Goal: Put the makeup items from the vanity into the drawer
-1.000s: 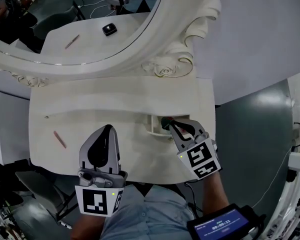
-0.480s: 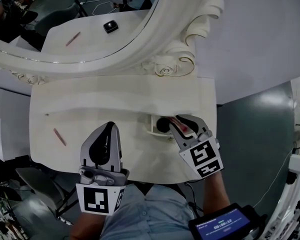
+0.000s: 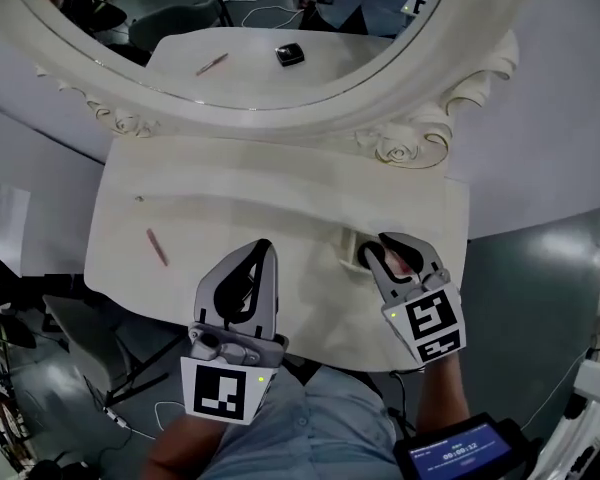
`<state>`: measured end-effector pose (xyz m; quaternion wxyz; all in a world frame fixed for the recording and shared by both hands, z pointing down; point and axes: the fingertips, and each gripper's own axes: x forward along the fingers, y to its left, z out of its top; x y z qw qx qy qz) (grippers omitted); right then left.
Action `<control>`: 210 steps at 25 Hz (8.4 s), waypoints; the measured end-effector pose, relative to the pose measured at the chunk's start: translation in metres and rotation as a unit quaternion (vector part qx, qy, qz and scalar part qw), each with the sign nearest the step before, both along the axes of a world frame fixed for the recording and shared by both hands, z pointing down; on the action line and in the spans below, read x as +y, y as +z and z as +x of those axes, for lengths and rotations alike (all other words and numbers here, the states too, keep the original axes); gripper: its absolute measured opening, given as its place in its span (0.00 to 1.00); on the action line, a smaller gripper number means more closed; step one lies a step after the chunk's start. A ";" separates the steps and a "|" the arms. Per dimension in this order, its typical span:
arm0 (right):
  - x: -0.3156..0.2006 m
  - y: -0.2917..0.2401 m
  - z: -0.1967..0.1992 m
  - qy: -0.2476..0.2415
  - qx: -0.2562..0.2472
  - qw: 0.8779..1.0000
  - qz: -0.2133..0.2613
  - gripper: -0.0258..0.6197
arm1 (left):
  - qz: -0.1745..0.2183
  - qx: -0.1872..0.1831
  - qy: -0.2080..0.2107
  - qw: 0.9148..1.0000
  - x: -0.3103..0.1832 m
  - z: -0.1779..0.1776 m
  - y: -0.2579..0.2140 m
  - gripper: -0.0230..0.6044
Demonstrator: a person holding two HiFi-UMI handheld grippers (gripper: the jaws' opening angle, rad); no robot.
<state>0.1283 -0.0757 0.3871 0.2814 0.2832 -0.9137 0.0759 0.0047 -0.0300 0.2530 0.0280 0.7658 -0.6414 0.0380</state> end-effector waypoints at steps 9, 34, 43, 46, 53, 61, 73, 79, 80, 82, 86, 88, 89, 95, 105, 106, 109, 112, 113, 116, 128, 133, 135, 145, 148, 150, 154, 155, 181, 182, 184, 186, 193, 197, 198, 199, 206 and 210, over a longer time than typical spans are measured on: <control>0.028 0.003 -0.106 -0.096 0.001 0.995 -0.012 0.17 | 0.019 -0.021 -0.089 0.996 0.037 -0.104 -0.001 0.03; 0.132 0.114 -0.222 -0.130 0.090 0.982 -0.108 0.54 | -0.090 0.027 -0.093 0.991 0.081 -0.216 0.095 0.04; 0.120 0.088 -0.212 -0.092 0.043 0.989 -0.106 0.50 | -0.075 0.016 -0.072 0.995 0.079 -0.193 0.078 0.04; 0.109 0.064 -0.198 -0.080 0.032 0.993 -0.086 0.50 | -0.056 0.010 -0.058 0.997 0.073 -0.175 0.060 0.04; 0.072 0.013 -0.149 -0.017 0.009 0.999 -0.029 0.50 | 0.008 -0.004 -0.012 1.000 0.058 -0.131 0.015 0.04; 0.026 0.010 -0.024 0.095 0.023 0.995 -0.010 0.50 | 0.020 -0.009 0.043 0.999 0.037 -0.051 0.009 0.04; 0.004 0.051 0.049 0.153 0.025 0.986 -0.057 0.50 | -0.009 -0.022 0.062 0.998 0.013 -0.001 0.025 0.04; 0.011 0.049 0.040 0.134 0.013 0.988 -0.079 0.50 | -0.015 -0.020 0.062 0.998 0.005 0.001 0.029 0.04; 0.013 0.050 0.040 0.133 0.009 0.988 -0.084 0.50 | -0.016 -0.020 0.063 0.998 0.003 0.002 0.029 0.04; 0.013 0.052 0.041 0.140 -0.006 0.985 -0.097 0.50 | -0.016 -0.020 0.065 0.998 0.001 0.003 0.030 0.03; 0.007 0.056 0.045 0.165 -0.030 0.977 -0.134 0.50 | -0.014 -0.019 0.067 0.997 -0.003 0.006 0.030 0.04; 0.003 0.056 0.048 0.175 -0.029 0.976 -0.129 0.50 | -0.016 -0.019 0.068 0.997 -0.003 0.007 0.030 0.04; 0.002 0.055 0.050 0.179 -0.026 0.976 -0.121 0.50 | -0.017 -0.019 0.069 0.997 -0.003 0.008 0.031 0.03; 0.003 0.052 0.056 0.190 -0.023 0.978 -0.088 0.50 | -0.024 -0.018 0.073 0.997 -0.002 0.011 0.037 0.03; 0.004 0.046 0.050 0.182 -0.019 0.980 -0.073 0.50 | -0.019 -0.020 0.066 0.997 0.004 0.006 0.034 0.04; 0.004 0.044 0.047 0.179 -0.019 0.981 -0.071 0.50 | -0.017 -0.020 0.062 0.998 0.005 0.003 0.032 0.04; 0.005 0.036 0.033 0.164 -0.019 0.984 -0.064 0.50 | -0.010 -0.019 0.049 0.999 0.011 -0.008 0.026 0.04; 0.010 0.028 0.012 0.146 -0.017 0.987 -0.058 0.50 | -0.003 -0.016 0.034 0.999 0.019 -0.026 0.020 0.04; 0.011 0.025 0.002 0.137 -0.017 0.989 -0.056 0.50 | 0.000 -0.016 0.026 1.000 0.022 -0.034 0.018 0.04; 0.011 0.019 -0.034 0.098 -0.019 0.994 -0.049 0.50 | 0.010 -0.017 -0.007 1.000 0.031 -0.061 0.011 0.04; 0.054 0.012 -0.218 -0.062 -0.014 0.996 -0.055 0.50 | 0.015 -0.011 -0.140 0.990 0.097 -0.200 0.005 0.04; 0.083 0.024 -0.301 -0.114 -0.004 0.991 -0.072 0.50 | 0.004 -0.006 -0.182 0.983 0.122 -0.271 0.014 0.04; 0.092 0.034 -0.329 -0.131 0.005 0.988 -0.079 0.49 | -0.002 -0.002 -0.200 0.980 0.132 -0.299 0.018 0.03; 0.124 0.085 -0.416 -0.164 0.057 0.979 -0.107 0.40 | -0.051 0.029 -0.247 0.967 0.163 -0.391 0.062 0.04; 0.127 0.101 -0.421 -0.153 0.079 0.978 -0.114 0.35 | -0.053 0.038 -0.246 0.967 0.165 -0.404 0.076 0.04; 0.127 0.111 -0.419 -0.142 0.099 0.977 -0.120 0.33 | -0.054 0.043 -0.245 0.967 0.166 -0.410 0.082 0.03; 0.120 0.121 -0.402 -0.125 0.108 0.978 -0.127 0.15 | -0.057 0.045 -0.239 0.968 0.160 -0.398 0.086 0.04; 0.119 0.122 -0.398 -0.125 0.106 0.978 -0.128 0.12 | -0.057 0.044 -0.237 0.969 0.157 -0.393 0.087 0.03; 0.054 0.004 -0.232 0.020 -0.004 0.998 -0.055 0.10 | -0.004 0.016 -0.057 0.998 0.063 -0.227 0.016 0.04; 0.050 0.003 -0.212 0.033 -0.003 0.998 -0.055 0.10 | -0.004 0.016 -0.040 0.999 0.055 -0.208 0.016 0.04; 0.043 0.003 -0.171 0.056 -0.001 0.997 -0.056 0.10 | -0.003 0.017 -0.010 1.000 0.042 -0.171 0.015 0.04; 0.038 0.006 -0.131 0.088 0.002 0.994 -0.057 0.10 | -0.002 0.020 0.024 1.000 0.028 -0.136 0.017 0.04; 0.026 0.029 -0.016 0.150 0.056 0.986 -0.045 0.10 | -0.006 0.025 0.083 0.996 0.002 -0.048 0.035 0.04; 0.036 0.054 0.009 0.153 0.097 0.982 -0.055 0.10 | -0.017 0.029 0.102 0.994 0.003 -0.031 0.055 0.04; 0.039 0.065 0.009 0.148 0.108 0.981 -0.058 0.10 | -0.020 0.030 0.103 0.994 0.004 -0.031 0.065 0.03; 0.041 0.075 0.008 0.142 0.121 0.981 -0.059 0.10 | -0.022 0.031 0.103 0.994 0.004 -0.033 0.073 0.04; 0.051 0.089 -0.010 0.087 0.174 0.979 -0.067 0.10 | -0.030 0.032 0.089 0.995 0.002 -0.049 0.079 0.04; 0.056 0.096 -0.024 0.051 0.189 0.978 -0.068 0.10 | -0.034 0.033 0.077 0.996 0.006 -0.060 0.088 0.04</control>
